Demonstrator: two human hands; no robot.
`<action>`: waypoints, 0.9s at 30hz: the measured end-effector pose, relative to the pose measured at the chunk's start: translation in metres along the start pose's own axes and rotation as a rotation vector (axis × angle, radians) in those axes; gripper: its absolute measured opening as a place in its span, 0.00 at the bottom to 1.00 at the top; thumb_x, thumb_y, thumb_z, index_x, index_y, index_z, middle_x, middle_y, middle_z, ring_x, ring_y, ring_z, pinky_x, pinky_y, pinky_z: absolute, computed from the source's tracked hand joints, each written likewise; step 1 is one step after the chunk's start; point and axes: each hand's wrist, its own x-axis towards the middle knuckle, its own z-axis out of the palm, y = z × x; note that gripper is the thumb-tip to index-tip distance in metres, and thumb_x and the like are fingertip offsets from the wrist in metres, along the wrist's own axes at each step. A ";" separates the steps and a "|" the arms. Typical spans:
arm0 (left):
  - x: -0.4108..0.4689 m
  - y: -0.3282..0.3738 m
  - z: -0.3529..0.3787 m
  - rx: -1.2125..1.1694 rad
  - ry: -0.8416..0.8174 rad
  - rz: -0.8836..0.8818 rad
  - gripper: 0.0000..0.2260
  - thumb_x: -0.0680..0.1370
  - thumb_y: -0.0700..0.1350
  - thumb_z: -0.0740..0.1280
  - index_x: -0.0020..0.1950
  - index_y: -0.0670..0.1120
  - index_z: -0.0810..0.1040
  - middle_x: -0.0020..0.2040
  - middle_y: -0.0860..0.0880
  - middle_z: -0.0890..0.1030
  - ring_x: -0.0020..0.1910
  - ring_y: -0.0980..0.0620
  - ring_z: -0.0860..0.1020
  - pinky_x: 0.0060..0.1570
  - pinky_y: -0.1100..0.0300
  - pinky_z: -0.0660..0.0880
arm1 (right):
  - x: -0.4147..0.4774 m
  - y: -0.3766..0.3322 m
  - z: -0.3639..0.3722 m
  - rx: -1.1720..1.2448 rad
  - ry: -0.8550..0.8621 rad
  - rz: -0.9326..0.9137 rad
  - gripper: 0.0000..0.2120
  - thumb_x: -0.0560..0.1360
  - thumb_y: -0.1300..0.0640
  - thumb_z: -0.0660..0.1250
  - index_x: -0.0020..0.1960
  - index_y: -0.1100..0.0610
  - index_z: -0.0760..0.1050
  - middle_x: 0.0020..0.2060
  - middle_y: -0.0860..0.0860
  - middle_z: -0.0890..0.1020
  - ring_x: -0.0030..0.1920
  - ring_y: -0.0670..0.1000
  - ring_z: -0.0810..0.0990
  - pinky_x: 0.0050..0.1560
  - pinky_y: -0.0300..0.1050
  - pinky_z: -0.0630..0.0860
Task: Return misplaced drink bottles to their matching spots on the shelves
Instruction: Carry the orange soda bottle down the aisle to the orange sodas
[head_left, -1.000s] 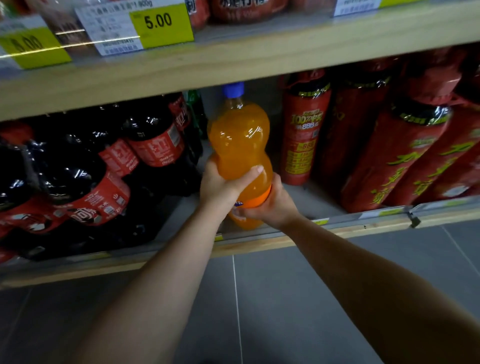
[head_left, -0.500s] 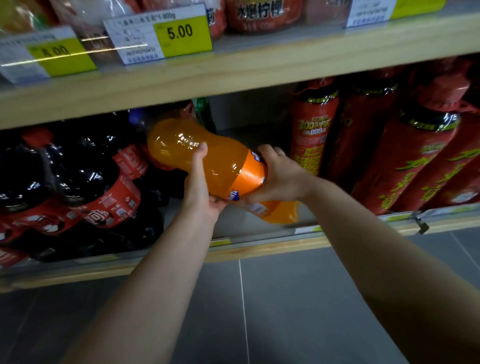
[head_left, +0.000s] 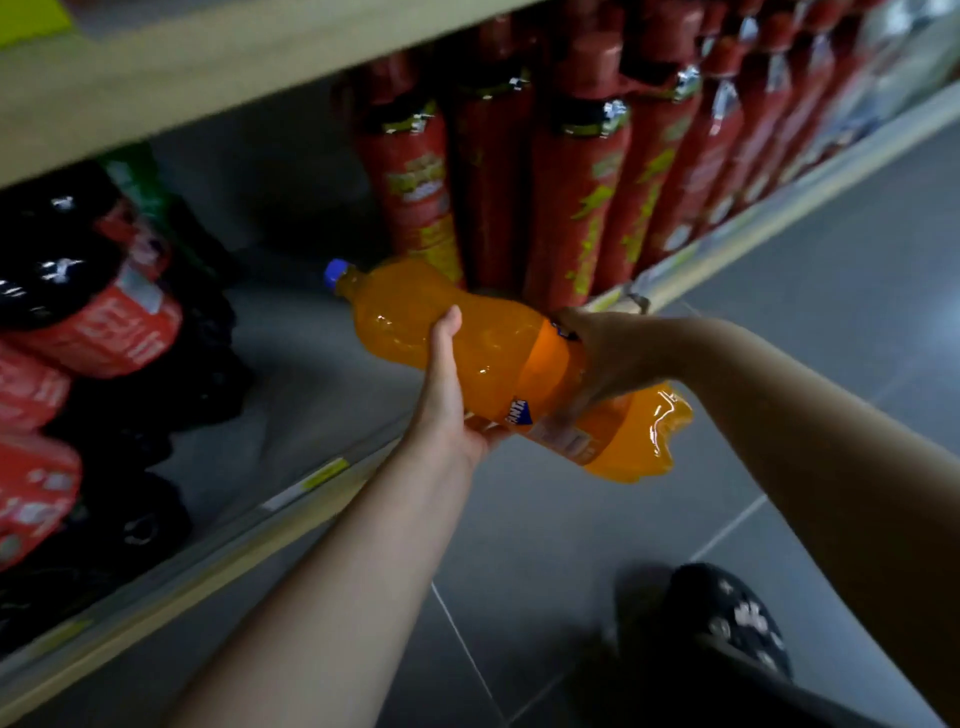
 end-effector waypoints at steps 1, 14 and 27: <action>0.000 -0.008 0.011 0.030 -0.029 -0.027 0.30 0.60 0.71 0.68 0.53 0.52 0.77 0.48 0.42 0.83 0.45 0.40 0.82 0.41 0.42 0.80 | -0.010 0.014 0.003 0.029 0.016 0.029 0.66 0.39 0.24 0.71 0.72 0.44 0.55 0.63 0.48 0.73 0.58 0.54 0.74 0.56 0.51 0.71; 0.009 -0.102 0.131 0.409 -0.135 -0.302 0.37 0.59 0.72 0.69 0.62 0.56 0.68 0.54 0.41 0.79 0.50 0.38 0.79 0.48 0.40 0.78 | -0.101 0.161 0.029 0.550 -0.011 0.340 0.53 0.55 0.44 0.81 0.72 0.45 0.55 0.57 0.45 0.72 0.59 0.53 0.73 0.56 0.55 0.73; -0.176 -0.004 0.310 0.747 -0.154 -0.289 0.45 0.53 0.70 0.74 0.66 0.56 0.66 0.58 0.42 0.78 0.53 0.38 0.78 0.53 0.38 0.76 | -0.291 0.143 -0.124 0.892 0.164 0.366 0.46 0.61 0.47 0.80 0.72 0.47 0.58 0.59 0.45 0.71 0.58 0.51 0.72 0.58 0.51 0.74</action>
